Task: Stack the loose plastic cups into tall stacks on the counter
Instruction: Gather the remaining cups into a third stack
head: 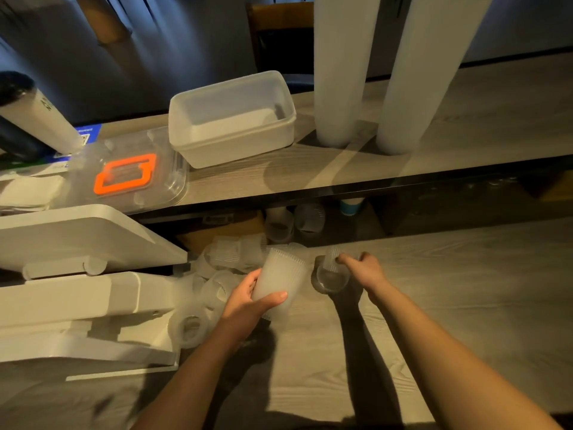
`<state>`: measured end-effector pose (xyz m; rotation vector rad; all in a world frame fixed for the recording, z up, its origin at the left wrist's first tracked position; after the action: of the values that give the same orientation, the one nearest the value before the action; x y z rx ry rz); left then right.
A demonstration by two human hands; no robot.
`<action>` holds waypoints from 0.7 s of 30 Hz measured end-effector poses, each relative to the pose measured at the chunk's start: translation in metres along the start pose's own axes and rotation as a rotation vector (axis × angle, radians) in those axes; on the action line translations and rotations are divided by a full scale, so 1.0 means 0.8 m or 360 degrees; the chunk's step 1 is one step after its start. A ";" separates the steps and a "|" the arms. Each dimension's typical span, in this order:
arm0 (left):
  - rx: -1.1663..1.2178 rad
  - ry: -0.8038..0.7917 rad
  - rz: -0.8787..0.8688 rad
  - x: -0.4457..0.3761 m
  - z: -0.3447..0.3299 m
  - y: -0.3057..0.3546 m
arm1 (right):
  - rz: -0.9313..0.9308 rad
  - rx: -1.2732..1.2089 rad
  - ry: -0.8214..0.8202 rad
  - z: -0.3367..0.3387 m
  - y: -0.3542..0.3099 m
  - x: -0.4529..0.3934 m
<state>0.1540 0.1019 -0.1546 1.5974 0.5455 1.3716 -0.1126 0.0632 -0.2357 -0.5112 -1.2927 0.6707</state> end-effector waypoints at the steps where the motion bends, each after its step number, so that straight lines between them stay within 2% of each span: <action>1: 0.0000 0.0000 -0.0014 0.002 -0.001 0.002 | 0.0038 -0.0015 0.0020 0.002 -0.001 0.006; 4: 0.0055 0.0030 -0.0074 0.007 -0.001 0.005 | 0.0222 -0.0114 0.0079 0.014 -0.014 0.026; 10: -0.0008 0.0052 -0.0102 0.016 0.004 -0.001 | 0.0486 -0.0430 -0.0392 0.004 -0.049 0.052; 14: -0.0063 0.0046 -0.0113 0.023 0.005 -0.007 | 0.0612 -0.0470 -0.0322 0.000 -0.066 0.078; 18: -0.0151 0.0035 -0.0138 0.035 0.003 -0.006 | 0.0706 -0.0500 -0.0461 -0.019 -0.073 0.098; 21: -0.0182 0.0044 -0.0170 0.045 0.003 -0.004 | 0.0684 -0.0384 -0.0447 -0.031 -0.072 0.106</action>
<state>0.1670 0.1320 -0.1386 1.4391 0.5511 1.3230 -0.0673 0.0825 -0.1424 -0.9342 -1.5547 0.9734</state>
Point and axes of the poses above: each hand's wrist, its own x-axis away from the middle knuckle, its own z-axis out of the back of the hand, y = z × x, the point moved 8 cm from there along -x, towards the middle knuckle, and after that the axes turned 11 degrees about -y, right-handed, at the moved point
